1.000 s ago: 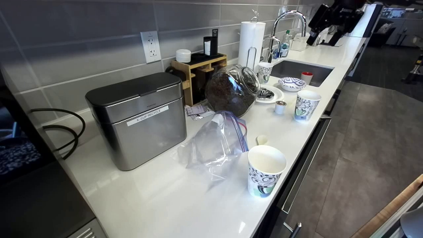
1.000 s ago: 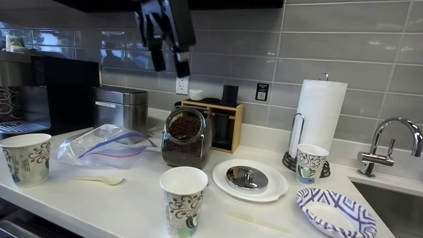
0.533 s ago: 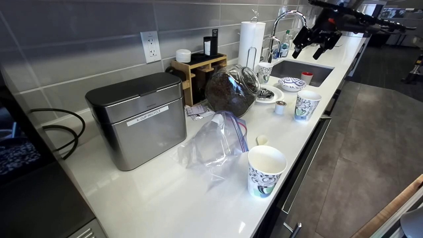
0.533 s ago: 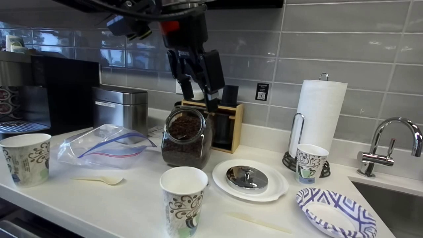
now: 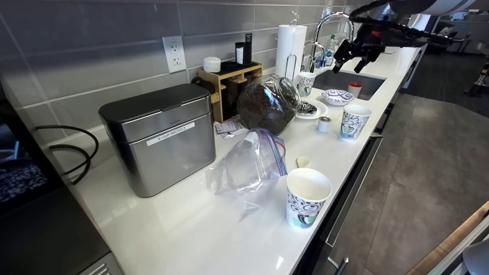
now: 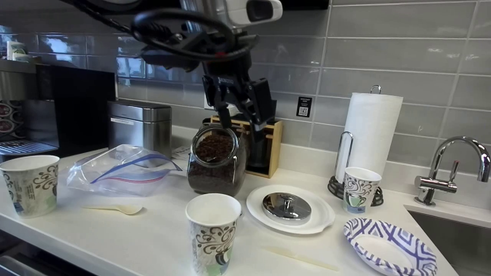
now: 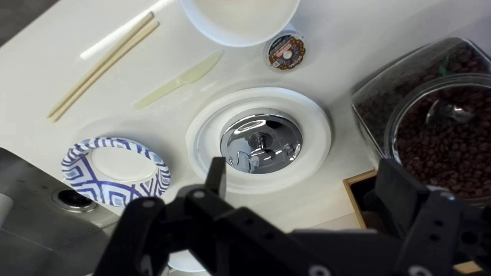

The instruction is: Put the lid on the jar

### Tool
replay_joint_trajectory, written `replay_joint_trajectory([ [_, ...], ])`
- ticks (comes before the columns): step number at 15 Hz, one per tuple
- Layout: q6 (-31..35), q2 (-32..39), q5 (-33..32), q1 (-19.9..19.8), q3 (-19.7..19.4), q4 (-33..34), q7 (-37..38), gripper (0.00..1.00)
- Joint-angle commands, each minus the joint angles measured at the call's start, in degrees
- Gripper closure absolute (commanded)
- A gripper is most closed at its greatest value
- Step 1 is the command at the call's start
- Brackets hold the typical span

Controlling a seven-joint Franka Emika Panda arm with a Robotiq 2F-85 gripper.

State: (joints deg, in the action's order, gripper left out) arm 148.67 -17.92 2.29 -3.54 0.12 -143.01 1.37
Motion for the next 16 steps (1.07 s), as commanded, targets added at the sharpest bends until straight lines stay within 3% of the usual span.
replay_joint_trajectory([
  [1, 4.7, 8.9, 2.5, 3.0, -3.5, 4.9, -8.8, 0.0],
  [6, 8.1, 17.3, -0.1, 1.1, -3.8, 9.9, -9.0, 0.0],
  [7, 7.0, 13.1, 0.5, 1.4, -3.5, 7.0, -9.1, 0.0],
  [13, 6.7, 15.7, -1.1, 0.9, -3.4, 9.0, -7.7, 0.0],
  [16, 5.8, 20.1, 3.9, 1.5, -3.8, 12.5, -12.8, 0.0],
])
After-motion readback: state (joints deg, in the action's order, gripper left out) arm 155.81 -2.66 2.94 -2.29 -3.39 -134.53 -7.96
